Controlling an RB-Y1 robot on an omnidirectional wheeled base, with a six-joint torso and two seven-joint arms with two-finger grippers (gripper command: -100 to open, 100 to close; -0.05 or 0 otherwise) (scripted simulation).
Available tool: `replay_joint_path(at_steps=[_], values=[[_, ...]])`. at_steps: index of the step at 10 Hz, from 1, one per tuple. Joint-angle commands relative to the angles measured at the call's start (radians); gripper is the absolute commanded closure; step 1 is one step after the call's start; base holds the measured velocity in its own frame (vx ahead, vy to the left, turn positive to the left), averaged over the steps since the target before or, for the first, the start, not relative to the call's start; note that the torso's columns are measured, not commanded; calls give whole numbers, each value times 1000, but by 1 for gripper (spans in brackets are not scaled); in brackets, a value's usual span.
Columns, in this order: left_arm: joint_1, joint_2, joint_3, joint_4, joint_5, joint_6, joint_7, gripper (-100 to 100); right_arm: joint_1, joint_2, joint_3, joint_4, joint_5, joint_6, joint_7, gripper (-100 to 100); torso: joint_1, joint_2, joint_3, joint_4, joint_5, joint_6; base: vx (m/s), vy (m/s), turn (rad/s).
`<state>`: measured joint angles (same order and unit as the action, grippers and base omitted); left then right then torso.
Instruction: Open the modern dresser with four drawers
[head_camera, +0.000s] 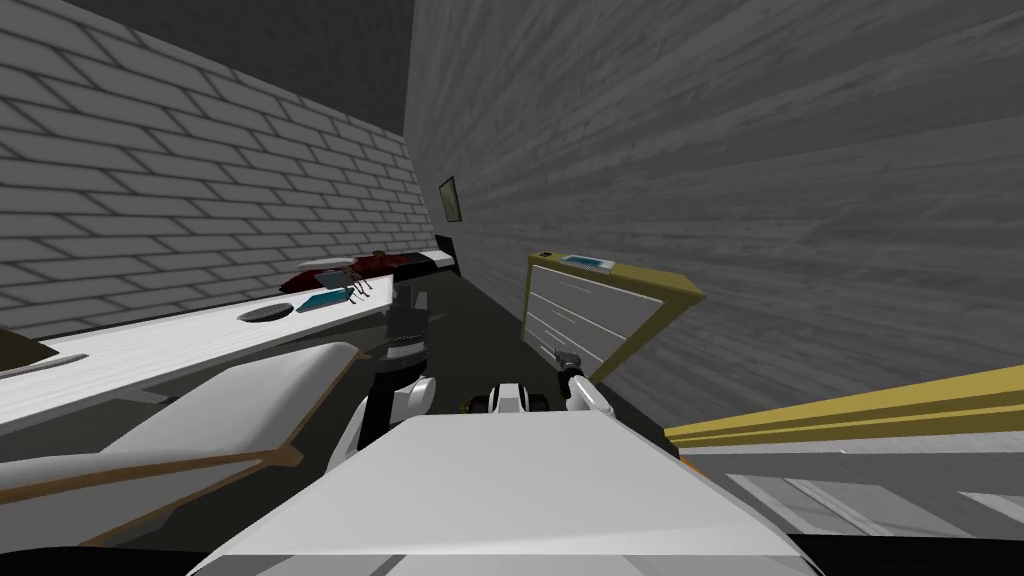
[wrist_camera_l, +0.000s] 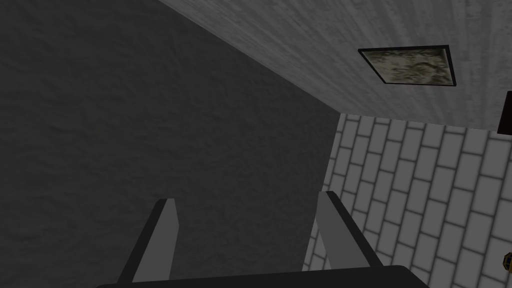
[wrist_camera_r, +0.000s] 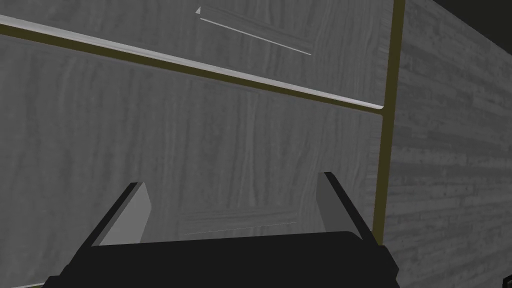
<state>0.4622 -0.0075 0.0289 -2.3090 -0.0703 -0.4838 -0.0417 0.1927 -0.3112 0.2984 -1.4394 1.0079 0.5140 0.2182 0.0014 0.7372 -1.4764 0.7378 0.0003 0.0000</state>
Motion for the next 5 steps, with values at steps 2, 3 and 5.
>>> replay_joint_path(at_steps=[2, 3, 5], values=[[0, 0, 0, 0, 0, 0, 0, 0, -23, -26, 18, 43, 60, 70, 21, -100, -1, 0, 0, 0, 0, 0, 68, 74, -11], [0, 0, 0, 0, 0, 0, 0, 0, -41, -39, 26, 77, 96, 103, 27, -100, -3, 1, 0, 0, -1, 0, 70, 48, -15], [0, 0, 0, 0, 0, 0, 0, 0, -58, -52, 34, 110, 132, 134, 34, -100, -3, 2, 1, 0, -1, 0, 53, 44, -8]])
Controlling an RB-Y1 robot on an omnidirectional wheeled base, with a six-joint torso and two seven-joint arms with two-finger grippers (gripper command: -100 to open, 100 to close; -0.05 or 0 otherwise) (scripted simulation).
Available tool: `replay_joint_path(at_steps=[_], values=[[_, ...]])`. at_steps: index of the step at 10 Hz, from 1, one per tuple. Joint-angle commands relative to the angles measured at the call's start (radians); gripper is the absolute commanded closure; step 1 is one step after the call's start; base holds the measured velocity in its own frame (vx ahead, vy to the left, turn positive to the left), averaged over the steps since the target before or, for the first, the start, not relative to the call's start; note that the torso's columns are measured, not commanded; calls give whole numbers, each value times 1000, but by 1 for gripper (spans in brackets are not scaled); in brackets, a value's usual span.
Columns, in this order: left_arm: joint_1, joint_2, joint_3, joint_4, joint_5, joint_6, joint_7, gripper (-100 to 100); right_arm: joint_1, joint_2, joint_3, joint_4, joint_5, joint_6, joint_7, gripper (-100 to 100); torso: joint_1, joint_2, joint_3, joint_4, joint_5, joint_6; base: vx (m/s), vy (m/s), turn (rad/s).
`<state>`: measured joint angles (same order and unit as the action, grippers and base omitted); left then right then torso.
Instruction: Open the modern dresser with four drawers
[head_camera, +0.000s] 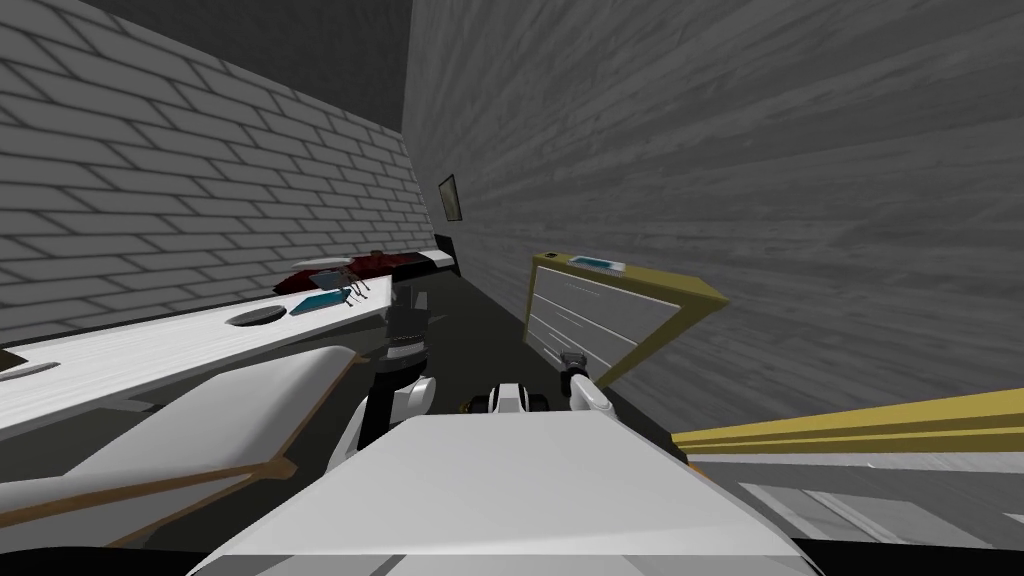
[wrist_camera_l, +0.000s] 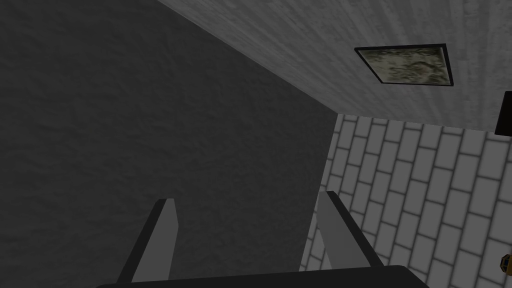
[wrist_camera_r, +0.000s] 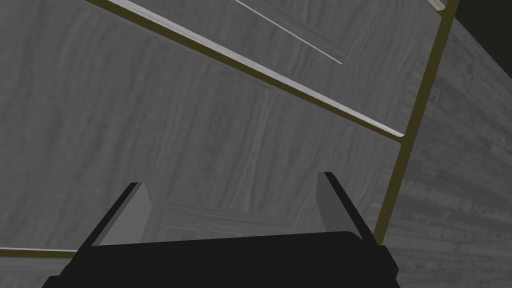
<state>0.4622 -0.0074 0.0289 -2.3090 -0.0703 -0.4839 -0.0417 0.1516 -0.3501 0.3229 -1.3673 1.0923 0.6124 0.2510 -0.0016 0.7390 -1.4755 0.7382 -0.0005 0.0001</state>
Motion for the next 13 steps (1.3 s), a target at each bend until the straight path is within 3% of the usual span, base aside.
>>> replay_joint_path(at_steps=[1, 2, 6, 10, 11, 12, 13], values=[[0, 0, 0, 0, 0, 0, 0, 0, -34, -27, 16, 64, 73, 65, 8, -100, 2, 0, 0, 0, 1, 0, 76, 71, -24], [0, 0, 0, 0, 0, 0, 0, 0, -34, -27, 16, 68, 81, 65, 8, -100, 3, -2, -1, 0, 1, 0, 72, 65, -7], [0, 0, 0, 0, 0, 0, 0, 0, -95, -74, 37, 169, 191, 162, 30, -100, 1, -1, 0, 0, 0, 0, 80, 47, -5], [0, 0, 0, 0, 0, 0, 0, 0, -146, -118, 50, 242, 271, 233, 49, -100, -1, 0, 0, 0, 0, 0, 112, 52, -15], [0, 0, 0, 0, 0, 0, 0, 0, -144, -104, 51, 242, 263, 221, 37, -100, -1, 0, 0, 0, 0, 0, 51, 4, 2], [0, 0, 0, 0, 0, 0, 0, 0, -157, -125, 53, 289, 246, 225, 7, -100, 0, 2, 1, 1, 0, 0, -25, 7, 280], [0, 0, 0, 0, 0, 0, 0, 0, -157, -125, 53, 289, 246, 225, 7, -100, 2, 5, 3, 1, 0, -1, -45, 3, 134]])
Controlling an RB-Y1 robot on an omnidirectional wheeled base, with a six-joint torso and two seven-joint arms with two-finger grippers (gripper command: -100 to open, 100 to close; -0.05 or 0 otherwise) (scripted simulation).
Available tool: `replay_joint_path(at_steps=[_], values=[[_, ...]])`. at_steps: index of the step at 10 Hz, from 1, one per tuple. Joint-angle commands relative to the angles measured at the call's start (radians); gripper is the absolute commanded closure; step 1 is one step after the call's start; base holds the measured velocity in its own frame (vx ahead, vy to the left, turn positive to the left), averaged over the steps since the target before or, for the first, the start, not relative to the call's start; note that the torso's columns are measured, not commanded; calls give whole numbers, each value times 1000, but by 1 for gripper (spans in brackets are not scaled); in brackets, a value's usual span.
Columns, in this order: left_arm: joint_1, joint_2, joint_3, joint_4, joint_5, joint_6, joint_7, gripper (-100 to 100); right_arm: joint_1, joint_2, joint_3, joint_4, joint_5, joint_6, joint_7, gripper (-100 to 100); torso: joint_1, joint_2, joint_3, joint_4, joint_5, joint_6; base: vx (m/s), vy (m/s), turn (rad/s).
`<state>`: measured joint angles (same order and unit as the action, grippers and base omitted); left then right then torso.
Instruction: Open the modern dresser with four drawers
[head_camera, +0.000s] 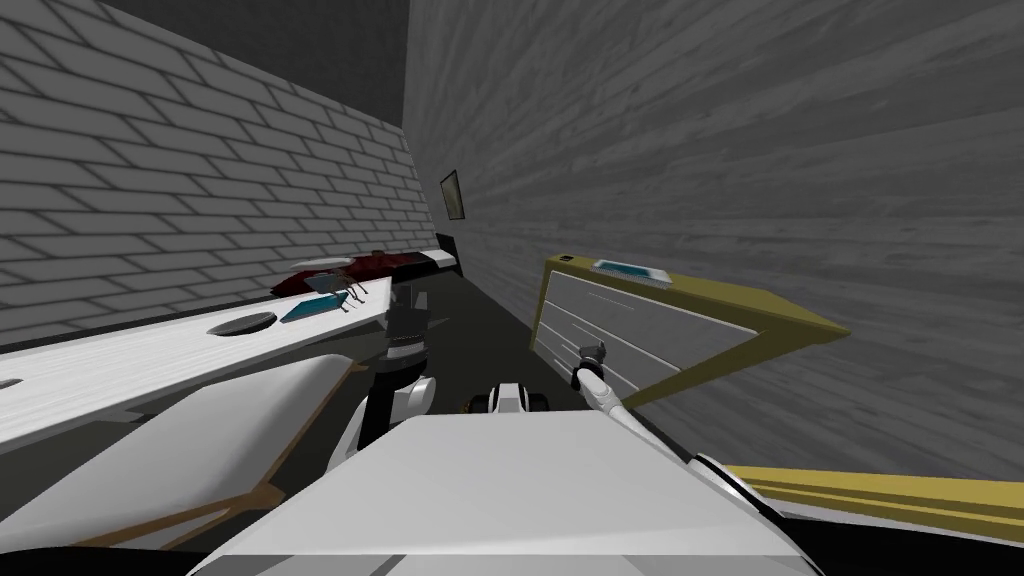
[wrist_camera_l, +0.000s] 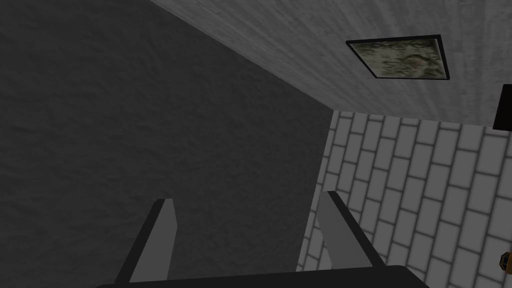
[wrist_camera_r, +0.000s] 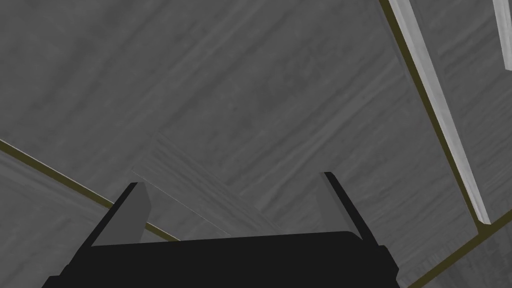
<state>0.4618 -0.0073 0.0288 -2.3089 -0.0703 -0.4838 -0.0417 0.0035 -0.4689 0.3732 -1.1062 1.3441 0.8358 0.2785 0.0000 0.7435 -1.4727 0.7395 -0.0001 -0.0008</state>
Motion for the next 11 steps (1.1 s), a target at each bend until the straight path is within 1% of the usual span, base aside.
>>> replay_joint_path(at_steps=[1, 2, 3, 4, 5, 7, 8, 9, 10, 11], values=[[0, 0, 0, 0, 0, 0, 0, 0, -20, -26, 4, 69, -25, 1, -51, -100, 0, -1, 0, 0, 0, 1, -69, 7, 219], [0, 0, 0, 0, 0, 0, 0, 0, -31, -45, 6, 97, -45, 1, -82, -100, 0, -3, -1, -1, 0, 1, -98, 11, 390], [0, 0, 0, 0, 0, 0, 0, 0, -31, -45, 6, 115, -45, 1, -82, -100, 1, -3, -2, -1, 0, 0, -72, 19, 130], [0, 0, 0, 0, 0, 0, 0, 0, -42, -65, 8, 159, -65, 1, -113, -100, 0, -6, -4, -2, 0, 2, -61, 30, 209], [0, 0, 0, 0, 0, 0, 0, 0, -42, -65, 8, 159, -65, 1, -113, -100, 0, -7, -4, -2, 0, 1, -46, 18, 128], [0, 0, 0, 0, 0, 0, 0, 0, -65, -104, 11, 233, -105, 0, -174, -100, 0, -6, -4, -2, 0, 0, -70, 30, 320], [0, 0, 0, 0, 0, 0, 0, 0, -65, -104, 11, 243, -105, 0, -174, -100, 1, -4, -3, -1, 0, 1, -58, 22, 111], [0, 0, 0, 0, 0, 0, 0, 0, -65, -104, 11, 246, -105, 0, -174, -100, -1, -5, -3, -1, 0, 2, -20, 8, -56], [0, 0, 0, 0, 0, 0, 0, 0, -76, -124, 12, 278, -125, 0, -204, -100, -1, -7, -4, -2, 0, 1, -36, 19, 195], [0, 0, 0, 0, 0, 0, 0, 0, -76, -124, 12, 289, -125, 0, -204, -100, 0, -7, -4, -2, 0, 0, -36, 13, 178]])
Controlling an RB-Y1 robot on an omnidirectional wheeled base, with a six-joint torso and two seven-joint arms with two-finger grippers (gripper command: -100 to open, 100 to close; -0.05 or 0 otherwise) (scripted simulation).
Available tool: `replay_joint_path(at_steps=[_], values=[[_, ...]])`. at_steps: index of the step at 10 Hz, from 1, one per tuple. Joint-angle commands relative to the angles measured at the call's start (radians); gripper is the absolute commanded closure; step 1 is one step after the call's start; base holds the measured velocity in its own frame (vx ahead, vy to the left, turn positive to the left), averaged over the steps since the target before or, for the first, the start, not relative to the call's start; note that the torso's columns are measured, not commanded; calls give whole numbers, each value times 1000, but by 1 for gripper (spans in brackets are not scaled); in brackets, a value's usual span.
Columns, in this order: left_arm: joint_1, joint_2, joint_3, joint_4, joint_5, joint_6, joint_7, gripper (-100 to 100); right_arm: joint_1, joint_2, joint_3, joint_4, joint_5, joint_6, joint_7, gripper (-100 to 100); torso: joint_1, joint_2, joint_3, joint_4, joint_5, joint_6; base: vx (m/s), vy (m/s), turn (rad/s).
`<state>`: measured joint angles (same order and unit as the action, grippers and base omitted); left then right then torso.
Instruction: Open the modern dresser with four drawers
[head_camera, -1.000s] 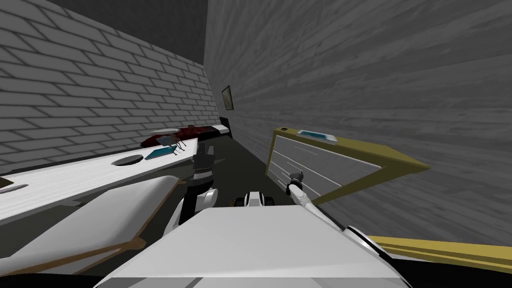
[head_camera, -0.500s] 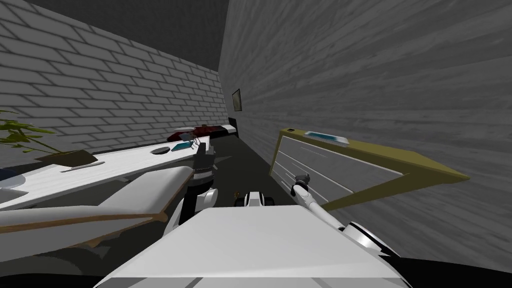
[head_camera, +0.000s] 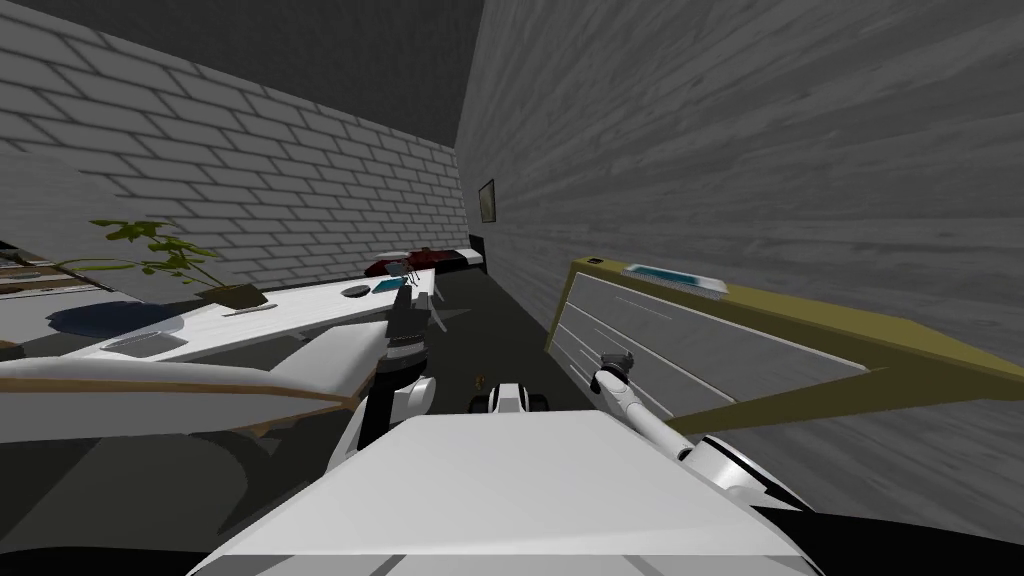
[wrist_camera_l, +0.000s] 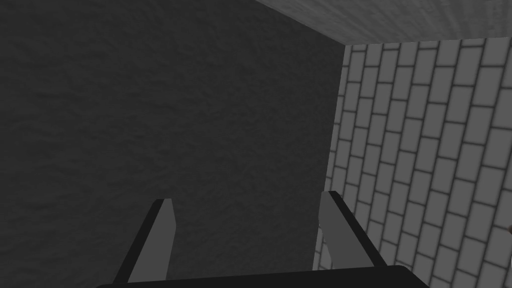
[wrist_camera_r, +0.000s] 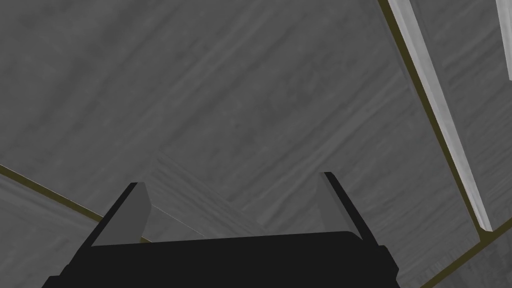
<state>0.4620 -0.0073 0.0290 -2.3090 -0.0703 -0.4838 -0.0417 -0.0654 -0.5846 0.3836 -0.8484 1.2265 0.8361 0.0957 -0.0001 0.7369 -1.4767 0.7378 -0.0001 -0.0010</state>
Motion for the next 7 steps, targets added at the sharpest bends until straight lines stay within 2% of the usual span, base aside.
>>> replay_joint_path(at_steps=[1, 4, 5, 6, 7], values=[[0, 0, 0, 0, 0, 0, 0, 0, -18, -28, 4, 61, -27, -1, -52, -100, 0, 1, 1, 0, 0, 1, -54, 28, 244], [0, 0, 0, 0, 0, 0, 0, 0, -29, -47, 5, 119, -47, -1, -83, -100, -1, -1, 0, 1, 0, -3, -51, 23, 164], [0, 0, 0, 0, 0, 0, 0, 0, -40, -67, 7, 160, -66, -1, -114, -100, -2, -2, -1, 1, 1, 0, -53, 42, 234], [0, 0, 0, 0, 0, 0, 0, 0, -40, -67, 7, 162, -66, -1, -114, -100, -2, -1, -1, 1, 3, -1, -43, 31, 127], [0, 0, 0, 0, 0, 0, 0, 0, -29, -58, 8, 145, -67, 0, -105, -100, -2, -1, -1, 2, 4, 0, -15, 9, 10]])
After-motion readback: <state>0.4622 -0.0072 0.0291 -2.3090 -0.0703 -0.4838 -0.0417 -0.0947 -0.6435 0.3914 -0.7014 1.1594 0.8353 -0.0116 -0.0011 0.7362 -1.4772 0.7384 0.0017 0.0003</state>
